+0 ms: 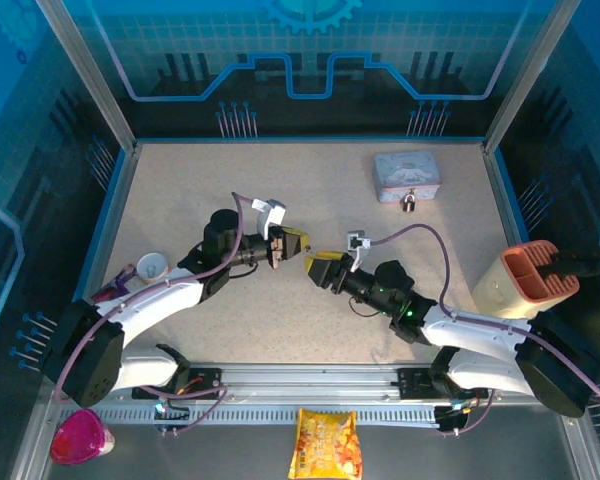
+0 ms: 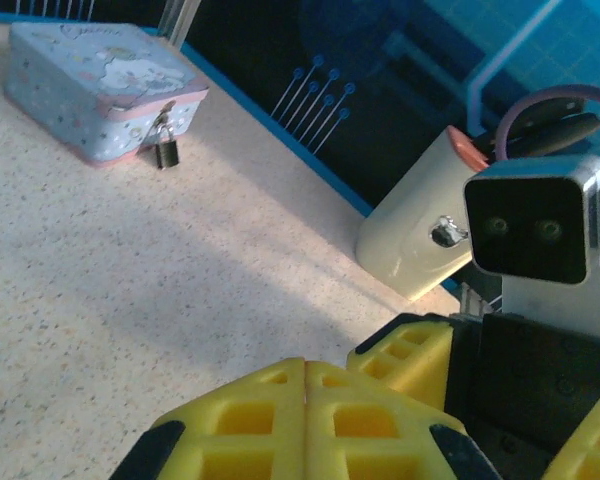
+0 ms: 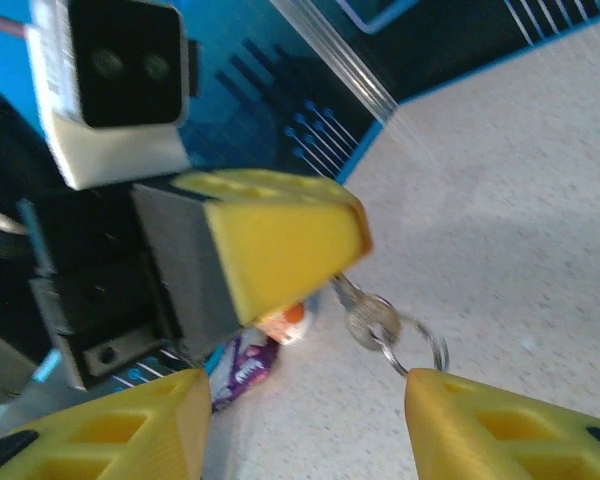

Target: Unlock a padlock with a key

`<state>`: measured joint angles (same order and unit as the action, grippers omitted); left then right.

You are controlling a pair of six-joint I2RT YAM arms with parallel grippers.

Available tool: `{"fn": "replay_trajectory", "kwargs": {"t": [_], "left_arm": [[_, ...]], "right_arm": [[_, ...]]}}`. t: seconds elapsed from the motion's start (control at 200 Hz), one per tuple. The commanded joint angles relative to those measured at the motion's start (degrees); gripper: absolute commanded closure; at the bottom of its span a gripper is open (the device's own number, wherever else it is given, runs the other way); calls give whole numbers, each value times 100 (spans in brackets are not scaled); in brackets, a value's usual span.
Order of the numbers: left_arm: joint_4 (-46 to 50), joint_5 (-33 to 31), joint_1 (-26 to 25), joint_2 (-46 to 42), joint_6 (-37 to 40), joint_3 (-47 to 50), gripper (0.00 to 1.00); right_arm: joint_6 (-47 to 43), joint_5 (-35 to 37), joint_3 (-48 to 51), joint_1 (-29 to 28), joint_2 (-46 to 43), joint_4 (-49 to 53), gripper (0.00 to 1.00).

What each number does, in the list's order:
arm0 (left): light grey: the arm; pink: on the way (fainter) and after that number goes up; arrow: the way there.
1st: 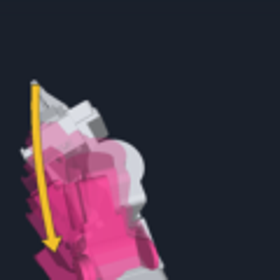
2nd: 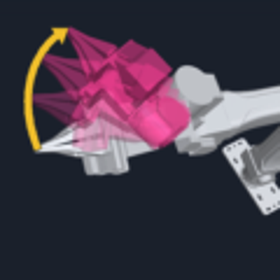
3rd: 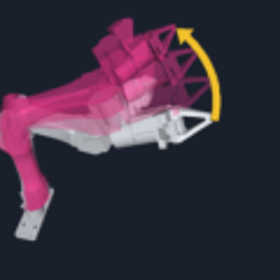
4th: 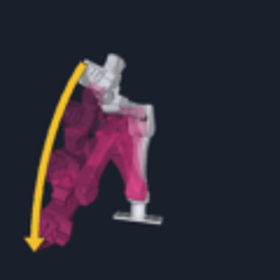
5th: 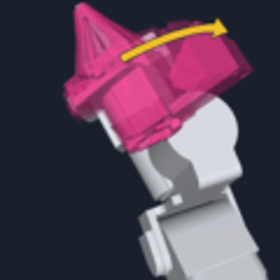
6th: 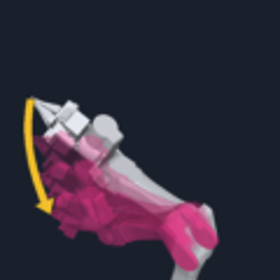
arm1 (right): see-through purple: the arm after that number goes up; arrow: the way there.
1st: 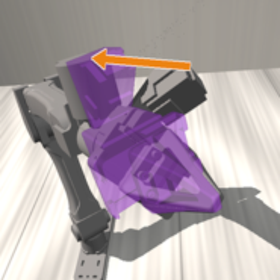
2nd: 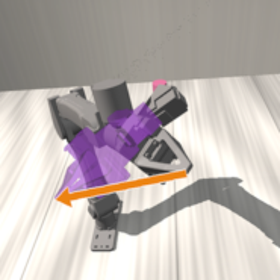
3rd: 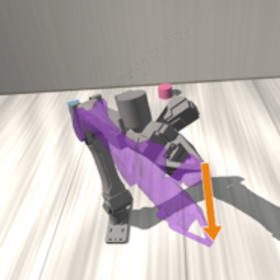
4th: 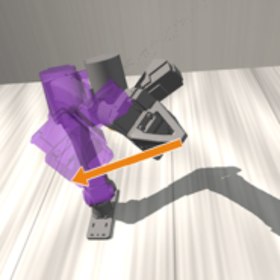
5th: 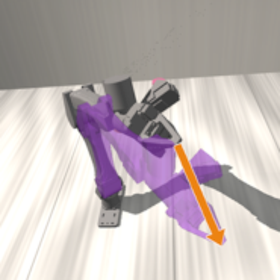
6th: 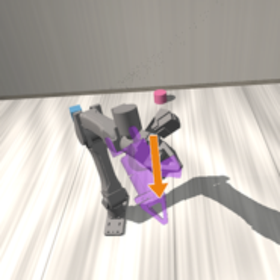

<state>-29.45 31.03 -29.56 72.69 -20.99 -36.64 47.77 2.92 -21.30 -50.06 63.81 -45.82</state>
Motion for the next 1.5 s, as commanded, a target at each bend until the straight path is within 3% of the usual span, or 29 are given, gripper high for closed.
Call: {"fn": "replay_trajectory", "kwargs": {"t": [0.0, 0.18, 0.32, 0.575, 0.891, 1.376, 1.491], "left_arm": [[-1087, 375, 43, -58, -352, 245, 100], [-2064, 833, 39, 156, -918, 343, 100], [-2062, 1133, 38, 132, -1029, 289, 100], [-2096, 1214, 39, 35, -1100, 263, 100], [-3069, 1557, 46, 270, -1729, 281, 100], [-3107, 1617, 38, 272, -1768, 272, 100], [-3136, 1662, 38, 282, -1793, 272, 100]], "right_arm": [[-283, -261, 74, 84, -195, -631, 43], [-739, -704, -101, 117, -401, -505, 40], [-902, -699, 6, 172, -699, -245, 40], [-832, -822, 158, 445, -1048, 58, 50], [-629, -1264, 239, 445, -552, -835, 57], [-596, -1434, 225, 446, -476, -1016, 79], [-567, -1442, 215, 447, -449, -1084, 80]]}}
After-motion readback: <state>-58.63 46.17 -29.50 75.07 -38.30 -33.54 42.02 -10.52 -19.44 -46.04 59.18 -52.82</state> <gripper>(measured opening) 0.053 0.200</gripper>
